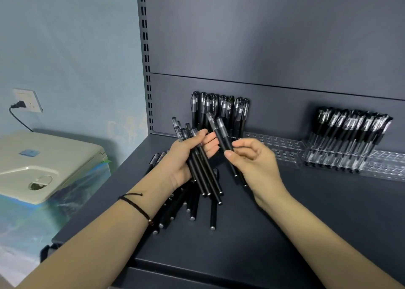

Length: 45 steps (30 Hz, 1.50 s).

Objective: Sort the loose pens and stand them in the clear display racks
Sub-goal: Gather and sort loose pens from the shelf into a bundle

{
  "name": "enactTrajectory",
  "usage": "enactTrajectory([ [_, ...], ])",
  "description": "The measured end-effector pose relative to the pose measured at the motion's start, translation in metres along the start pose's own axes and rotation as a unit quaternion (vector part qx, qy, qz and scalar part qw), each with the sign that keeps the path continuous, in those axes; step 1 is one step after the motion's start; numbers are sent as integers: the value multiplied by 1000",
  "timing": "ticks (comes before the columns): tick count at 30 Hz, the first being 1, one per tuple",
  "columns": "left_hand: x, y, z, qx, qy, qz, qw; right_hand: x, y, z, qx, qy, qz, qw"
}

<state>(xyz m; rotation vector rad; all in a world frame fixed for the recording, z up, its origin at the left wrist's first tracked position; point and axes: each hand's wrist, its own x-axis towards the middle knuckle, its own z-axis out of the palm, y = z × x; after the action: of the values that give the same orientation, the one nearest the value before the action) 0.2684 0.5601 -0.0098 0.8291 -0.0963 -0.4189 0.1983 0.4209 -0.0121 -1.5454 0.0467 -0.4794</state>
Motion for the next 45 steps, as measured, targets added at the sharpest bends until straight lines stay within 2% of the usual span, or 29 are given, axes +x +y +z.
enactTrajectory([
  [5, -1, -2, 0, 65, -45, -10, 997, -1, 3, 2, -23, -28, 18, 999],
  [12, -3, -1, 5, 35, -48, 29, 998, -1, 4, 2, -38, -76, -5, 996],
  [14, 0, 7, 3, 22, -60, 40, 997, 0, 5, 2, -59, -93, -8, 994],
  [16, 3, 16, -3, 2, -72, 50, 996, 2, 8, 1, -120, -74, -17, 990],
  [20, 5, 26, -13, 1, -29, 54, 998, 0, 14, -2, -312, -56, -65, 946],
  [26, 6, 32, -19, -40, -23, 10, 999, -10, 14, 5, -390, -125, 1, 912],
  [30, 7, 40, -24, -94, -106, -64, 988, -18, 12, 13, -435, -182, -50, 881],
  [34, 7, 45, -27, -104, -117, -84, 984, -20, 17, 17, -470, -241, -74, 846],
  [40, 6, 41, -24, -76, -57, -86, 992, -7, 26, 7, -438, -156, -74, 882],
  [45, 4, 36, -18, -58, -34, -94, 993, 3, 33, 2, -408, -136, -49, 901],
])
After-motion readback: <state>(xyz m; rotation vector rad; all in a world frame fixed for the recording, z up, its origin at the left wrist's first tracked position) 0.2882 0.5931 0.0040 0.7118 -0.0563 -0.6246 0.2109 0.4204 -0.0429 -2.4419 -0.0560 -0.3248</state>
